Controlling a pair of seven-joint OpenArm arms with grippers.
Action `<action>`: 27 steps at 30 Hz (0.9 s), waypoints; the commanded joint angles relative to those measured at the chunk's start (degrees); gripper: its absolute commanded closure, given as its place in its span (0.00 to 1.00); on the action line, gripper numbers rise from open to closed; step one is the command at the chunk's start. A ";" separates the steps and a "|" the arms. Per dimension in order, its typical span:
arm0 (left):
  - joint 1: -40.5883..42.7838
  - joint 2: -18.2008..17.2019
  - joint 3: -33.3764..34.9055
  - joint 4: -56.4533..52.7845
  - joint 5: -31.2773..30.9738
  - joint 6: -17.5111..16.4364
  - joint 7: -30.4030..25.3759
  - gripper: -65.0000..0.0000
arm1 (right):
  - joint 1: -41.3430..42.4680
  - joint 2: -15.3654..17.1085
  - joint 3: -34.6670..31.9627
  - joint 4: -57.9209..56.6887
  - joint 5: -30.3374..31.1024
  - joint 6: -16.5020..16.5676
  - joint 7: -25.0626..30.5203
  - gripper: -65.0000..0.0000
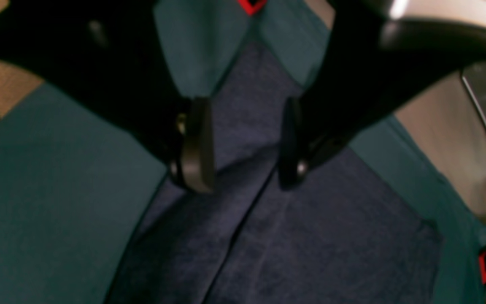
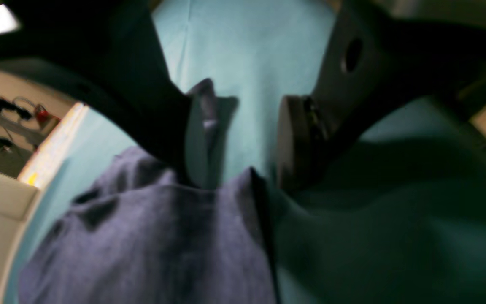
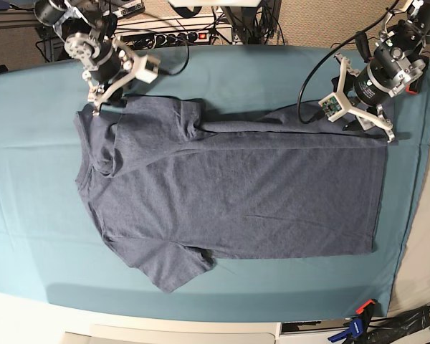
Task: Fold the T-shirt properly
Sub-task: 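Release the shirt and raise both grippers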
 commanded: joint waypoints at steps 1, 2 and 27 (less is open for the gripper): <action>-0.17 -0.79 -0.48 0.92 0.26 0.57 -0.68 0.58 | 0.26 0.66 0.42 -0.46 -0.39 0.37 -0.39 0.64; -0.17 -0.79 -0.48 0.92 0.26 0.57 -0.70 0.58 | 0.57 0.68 0.42 -0.81 -0.42 0.35 -0.39 0.67; -0.17 -0.63 -0.48 0.92 0.28 0.59 -0.92 0.58 | 4.17 0.48 0.37 6.51 -0.61 -1.64 0.85 1.00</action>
